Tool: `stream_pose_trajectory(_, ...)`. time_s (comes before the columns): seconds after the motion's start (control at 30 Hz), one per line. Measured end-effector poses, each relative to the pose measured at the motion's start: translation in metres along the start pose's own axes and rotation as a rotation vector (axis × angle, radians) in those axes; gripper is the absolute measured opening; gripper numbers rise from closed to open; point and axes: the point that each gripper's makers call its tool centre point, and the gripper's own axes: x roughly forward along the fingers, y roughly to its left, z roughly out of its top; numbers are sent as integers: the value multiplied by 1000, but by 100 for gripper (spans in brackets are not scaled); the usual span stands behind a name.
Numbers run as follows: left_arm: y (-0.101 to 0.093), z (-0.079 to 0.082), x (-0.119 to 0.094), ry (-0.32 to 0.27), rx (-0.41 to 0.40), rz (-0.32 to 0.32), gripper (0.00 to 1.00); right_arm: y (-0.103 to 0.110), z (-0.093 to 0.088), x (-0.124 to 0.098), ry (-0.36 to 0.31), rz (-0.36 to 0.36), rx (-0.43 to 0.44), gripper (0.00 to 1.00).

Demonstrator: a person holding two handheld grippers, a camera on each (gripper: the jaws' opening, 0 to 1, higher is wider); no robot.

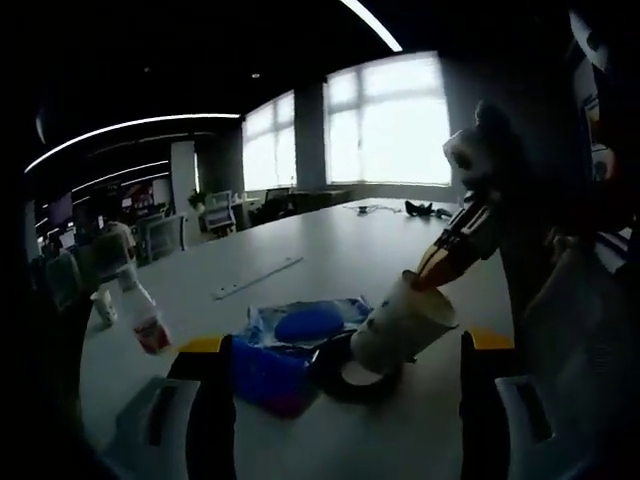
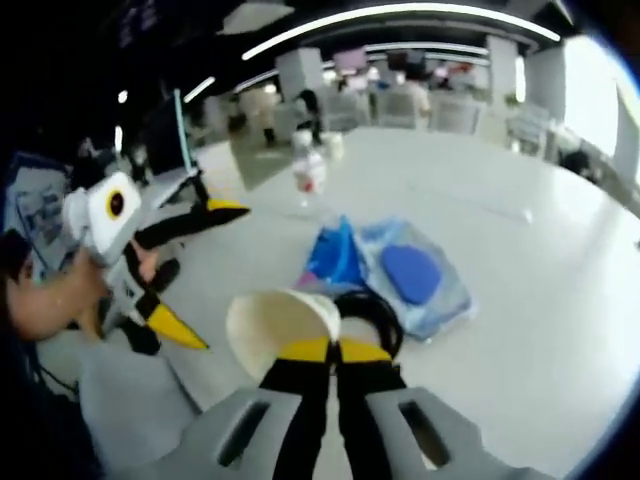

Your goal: Arrange the tabletop items into an orderly group along one side of the table until the central work area is clear of visible clutter.

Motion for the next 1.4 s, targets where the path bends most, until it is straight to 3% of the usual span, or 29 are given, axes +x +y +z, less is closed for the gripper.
stream_pose_trajectory(0.1, -6, 3, 1, -3, 25, -6, 91, 8, 5, -4, 0, 32, 40, 0)
stream_pose_trajectory(0.57, -30, 2, 7, 32, 161, -47, 81, 26, 4, -16, 65, 71, 27, 0)
stream_pose_trajectory(0.73, -33, 3, 4, 47, 268, -40, 73, 30, 3, -21, 82, 83, 26, 0)
stream_pose_trajectory(0.93, -41, 6, 5, 38, 326, -54, 65, 36, 1, -24, 103, 109, 35, 0)
stream_pose_trajectory(1.07, -46, 4, 6, 75, 360, -67, 56, 39, 2, -25, 108, 120, 29, 0)
stream_pose_trajectory(1.23, -54, 3, 6, 83, 442, -97, 50, 41, 2, -27, 113, 135, 26, 0)
stream_pose_trajectory(1.4, -62, 5, 7, 84, 474, -122, 44, 42, 1, -28, 119, 151, 34, 0)
